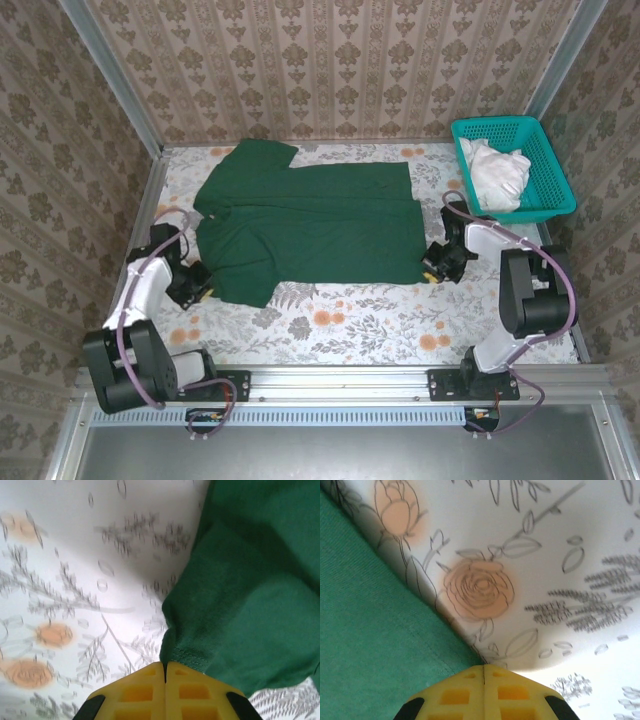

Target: Fold and stack the t-shirts

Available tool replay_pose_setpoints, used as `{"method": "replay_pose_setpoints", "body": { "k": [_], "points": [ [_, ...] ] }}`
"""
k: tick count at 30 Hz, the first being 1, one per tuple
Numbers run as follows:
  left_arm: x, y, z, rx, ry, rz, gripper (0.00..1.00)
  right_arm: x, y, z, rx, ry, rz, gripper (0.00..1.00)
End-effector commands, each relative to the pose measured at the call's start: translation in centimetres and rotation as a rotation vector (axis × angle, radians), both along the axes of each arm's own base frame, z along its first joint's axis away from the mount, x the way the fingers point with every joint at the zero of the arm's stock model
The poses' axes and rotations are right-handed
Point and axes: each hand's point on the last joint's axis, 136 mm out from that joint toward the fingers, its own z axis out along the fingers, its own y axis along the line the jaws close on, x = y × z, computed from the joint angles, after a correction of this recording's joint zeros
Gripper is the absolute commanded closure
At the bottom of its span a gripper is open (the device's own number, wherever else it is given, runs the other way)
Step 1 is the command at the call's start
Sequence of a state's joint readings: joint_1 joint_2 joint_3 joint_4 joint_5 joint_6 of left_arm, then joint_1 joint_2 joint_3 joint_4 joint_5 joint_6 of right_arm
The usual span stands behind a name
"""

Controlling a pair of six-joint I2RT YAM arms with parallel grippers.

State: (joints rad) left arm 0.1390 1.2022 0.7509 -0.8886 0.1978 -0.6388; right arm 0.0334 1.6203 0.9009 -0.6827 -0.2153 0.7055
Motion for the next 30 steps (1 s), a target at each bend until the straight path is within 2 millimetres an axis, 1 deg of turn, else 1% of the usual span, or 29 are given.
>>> {"method": "replay_pose_setpoints", "body": {
  "k": [1,4,6,9,12,15,17,20,22,25,27,30],
  "points": [
    [-3.7,-1.1,-0.3,0.004,0.098,0.042,1.0,-2.5,-0.3,1.2,-0.027,0.034,0.026,1.0],
    [-5.3,-1.4,-0.1,0.049,0.078,0.071,1.0,-3.7,-0.5,2.5,-0.038,0.027,0.029,1.0],
    [-6.5,-1.4,0.6,0.074,0.051,0.097,1.0,-4.4,-0.9,3.5,-0.055,0.016,0.032,1.0],
    [-8.2,-1.9,1.4,0.074,0.051,0.099,1.0,-5.6,-1.1,4.8,-0.065,0.008,0.039,1.0],
    [-10.2,-2.2,2.1,0.08,0.079,0.076,1.0,-7.1,-1.3,4.9,-0.074,0.034,0.051,1.0],
    [-11.7,-2.2,3.3,0.097,0.103,0.044,1.0,-8.7,-1.5,4.5,-0.088,0.069,0.056,1.0],
    [-12.4,-2.1,4.0,0.11,0.111,0.027,1.0,-9.5,-1.6,4.3,-0.096,0.081,0.059,1.0],
    [-13.2,-2.8,4.6,0.086,0.131,0.009,1.0,-10.4,-1.8,4.2,-0.107,0.095,0.062,1.0],
    [-13.7,-2.5,5.0,0.105,0.141,0.006,1.0,-10.5,-2.0,4.6,-0.12,0.092,0.066,1.0],
    [-13.9,-3.0,5.4,0.083,0.149,0.0,1.0,-10.5,-2.4,4.8,-0.145,0.083,0.065,1.0],
    [-14.0,-3.2,5.8,0.075,0.162,-0.006,1.0,-10.5,-2.3,4.7,-0.139,0.086,0.059,1.0],
    [-14.0,-3.1,7.4,0.082,0.159,-0.017,1.0,-10.7,-2.1,4.6,-0.13,0.087,0.049,1.0]
  ]
}}
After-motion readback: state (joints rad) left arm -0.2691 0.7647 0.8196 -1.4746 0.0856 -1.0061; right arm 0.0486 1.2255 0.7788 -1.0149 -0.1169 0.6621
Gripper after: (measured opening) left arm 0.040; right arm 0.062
